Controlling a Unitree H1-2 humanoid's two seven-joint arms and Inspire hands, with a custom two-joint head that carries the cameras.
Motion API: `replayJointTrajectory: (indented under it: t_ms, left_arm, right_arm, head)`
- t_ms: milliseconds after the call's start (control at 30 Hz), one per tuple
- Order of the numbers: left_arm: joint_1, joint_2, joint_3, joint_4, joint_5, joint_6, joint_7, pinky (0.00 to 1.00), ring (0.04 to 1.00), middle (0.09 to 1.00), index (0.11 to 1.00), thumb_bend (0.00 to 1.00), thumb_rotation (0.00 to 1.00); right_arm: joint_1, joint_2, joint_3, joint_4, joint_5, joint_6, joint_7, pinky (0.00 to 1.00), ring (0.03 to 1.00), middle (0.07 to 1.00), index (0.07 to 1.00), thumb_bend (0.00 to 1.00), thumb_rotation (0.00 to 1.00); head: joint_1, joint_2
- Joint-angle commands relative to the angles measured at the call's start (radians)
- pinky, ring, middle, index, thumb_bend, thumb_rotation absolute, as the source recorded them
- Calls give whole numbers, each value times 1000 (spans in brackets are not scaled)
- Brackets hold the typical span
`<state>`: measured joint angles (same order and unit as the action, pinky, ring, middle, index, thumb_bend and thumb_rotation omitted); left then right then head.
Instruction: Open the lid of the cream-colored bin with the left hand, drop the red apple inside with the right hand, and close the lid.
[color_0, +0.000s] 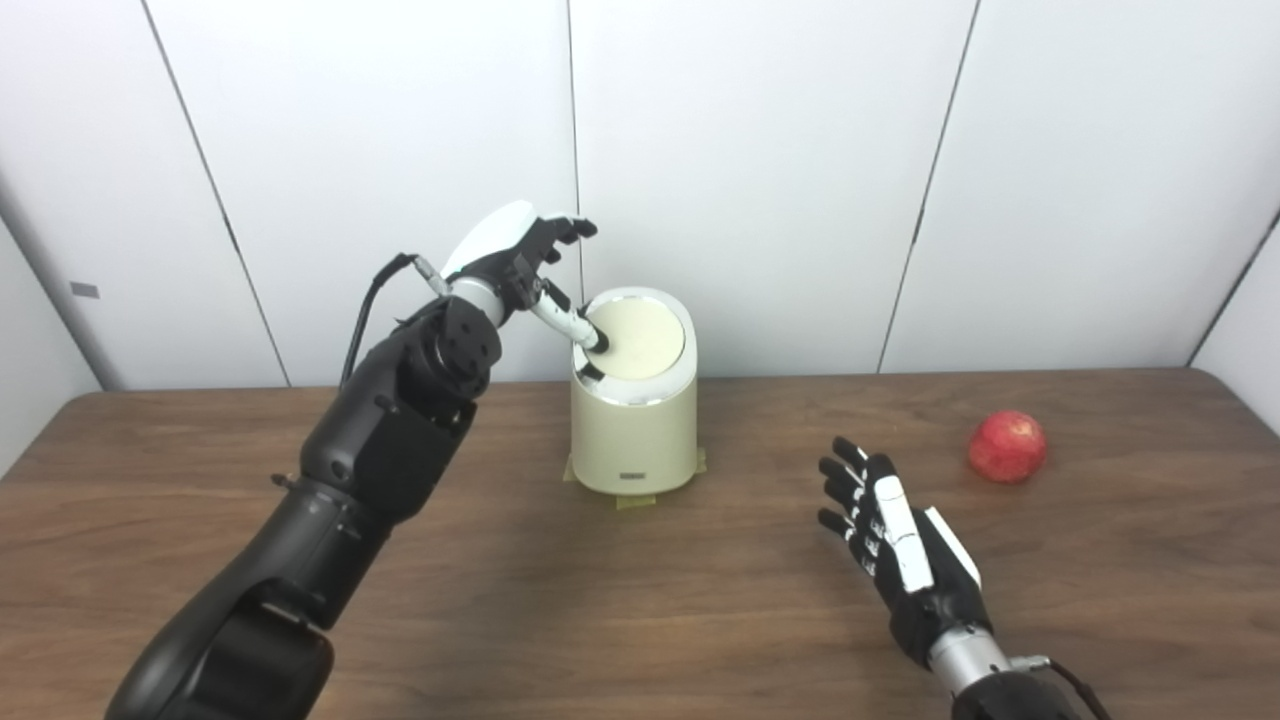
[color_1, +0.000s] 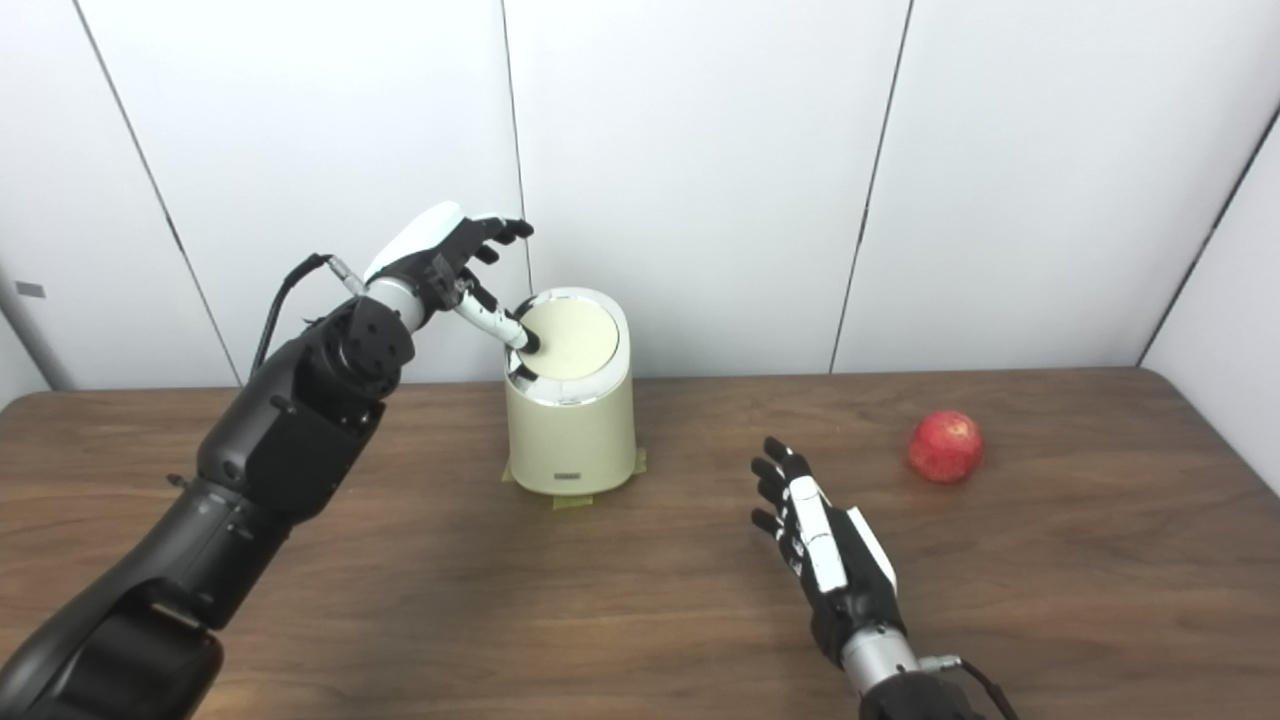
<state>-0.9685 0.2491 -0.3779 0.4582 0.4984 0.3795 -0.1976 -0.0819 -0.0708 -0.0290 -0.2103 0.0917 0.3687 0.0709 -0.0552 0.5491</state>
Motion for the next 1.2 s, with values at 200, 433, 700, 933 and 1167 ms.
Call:
replayJointTrajectory:
  t_ms: [200, 433, 700, 933, 1167]
  left_arm:
    - [-71, -19, -7, -2, 43, -47, 21, 814, 911, 891, 866, 900, 0]
    - [-71, -39, -5, 5, 51, -47, 15, 814, 915, 890, 878, 888, 4]
    - [-78, -51, -11, 15, 61, -73, 16, 769, 891, 878, 872, 899, 21]
    - [-77, -19, -123, 33, 198, -123, 34, 727, 856, 876, 863, 914, 2]
    - [-58, 21, -257, 22, 374, -179, 18, 804, 867, 862, 882, 956, 0]
  right_arm:
    - [-43, 10, 0, -50, -14, -6, -19, 893, 943, 914, 912, 552, 1000]
    - [-44, 5, 0, -48, -14, -9, -13, 892, 938, 914, 910, 535, 1000]
    - [-48, 7, 3, -53, -24, -1, -18, 891, 941, 912, 909, 536, 1000]
    - [-50, 11, 3, -63, -24, 13, -19, 904, 950, 916, 911, 541, 1000]
    - [-46, 5, 13, -71, -33, 20, -15, 904, 950, 916, 912, 544, 1000]
  head:
    - [-8, 3]
    - [-7, 7]
    - [-10, 14]
    - [-12, 20]
    - [-12, 24]
